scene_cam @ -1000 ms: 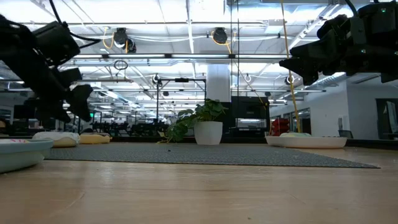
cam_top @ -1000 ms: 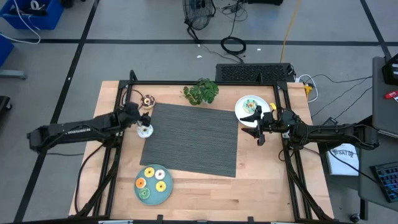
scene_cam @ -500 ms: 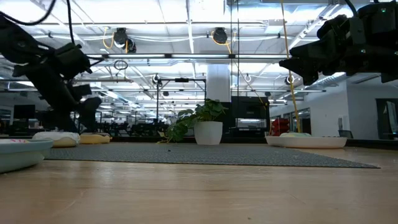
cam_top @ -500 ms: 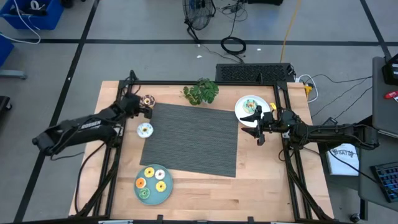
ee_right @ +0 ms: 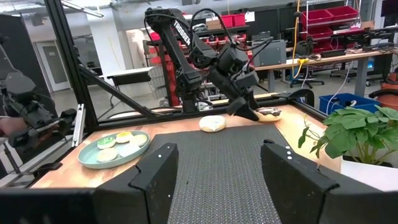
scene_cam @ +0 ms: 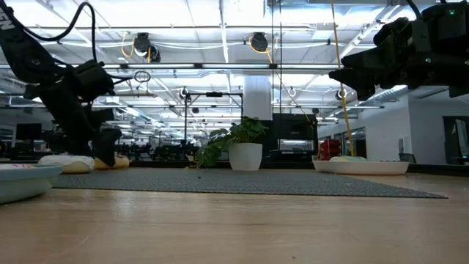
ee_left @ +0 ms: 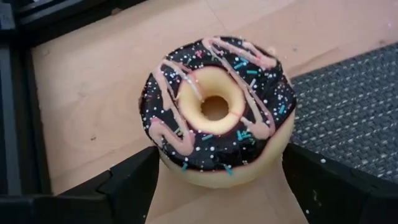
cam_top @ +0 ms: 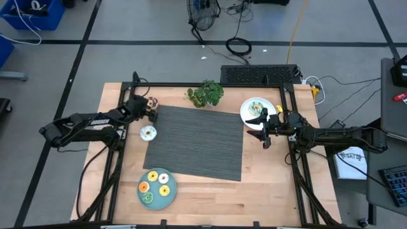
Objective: Pick & Place donuts
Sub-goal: Put the big black donut on the white plate
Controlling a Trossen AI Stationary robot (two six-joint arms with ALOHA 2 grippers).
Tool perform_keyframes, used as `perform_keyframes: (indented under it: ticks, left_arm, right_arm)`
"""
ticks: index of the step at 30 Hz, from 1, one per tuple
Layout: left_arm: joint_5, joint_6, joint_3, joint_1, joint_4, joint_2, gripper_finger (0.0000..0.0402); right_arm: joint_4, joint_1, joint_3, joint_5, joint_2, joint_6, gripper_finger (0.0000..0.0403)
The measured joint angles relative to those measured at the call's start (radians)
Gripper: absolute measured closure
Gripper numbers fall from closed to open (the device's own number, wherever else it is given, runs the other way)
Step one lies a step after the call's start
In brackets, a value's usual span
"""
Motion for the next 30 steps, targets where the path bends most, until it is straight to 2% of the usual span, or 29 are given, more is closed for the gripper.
perform_keyframes:
  ticks: [5, 13, 19, 24, 30]
  left_arm:
    - [-0.007, -0.036, 0.0, 0.0, 0.022, 0.001, 0.0092]
    - [-0.007, -0.04, 0.0, 0.0, 0.022, 0.001, 0.0159]
    - [-0.007, -0.037, 0.0, 0.0, 0.021, 0.001, 0.0194]
    - [0.051, 0.093, 0.0, -0.022, 0.036, -0.002, 0.0223]
    - [0.098, 0.193, 0.0, -0.126, 0.133, -0.002, 0.0258]
  right_arm:
    - [0.0, 0.0, 0.0, 0.0, 0.0, 0.006, 0.0191]
    - [0.0, 0.0, 0.0, 0.0, 0.0, 0.007, 0.0191]
    - [0.0, 0.0, 0.0, 0.0, 0.0, 0.007, 0.0191]
    - [0.0, 0.0, 0.0, 0.0, 0.0, 0.007, 0.0192]
    - [-0.001, 0.0, 0.0, -0.001, 0.0, 0.007, 0.0191]
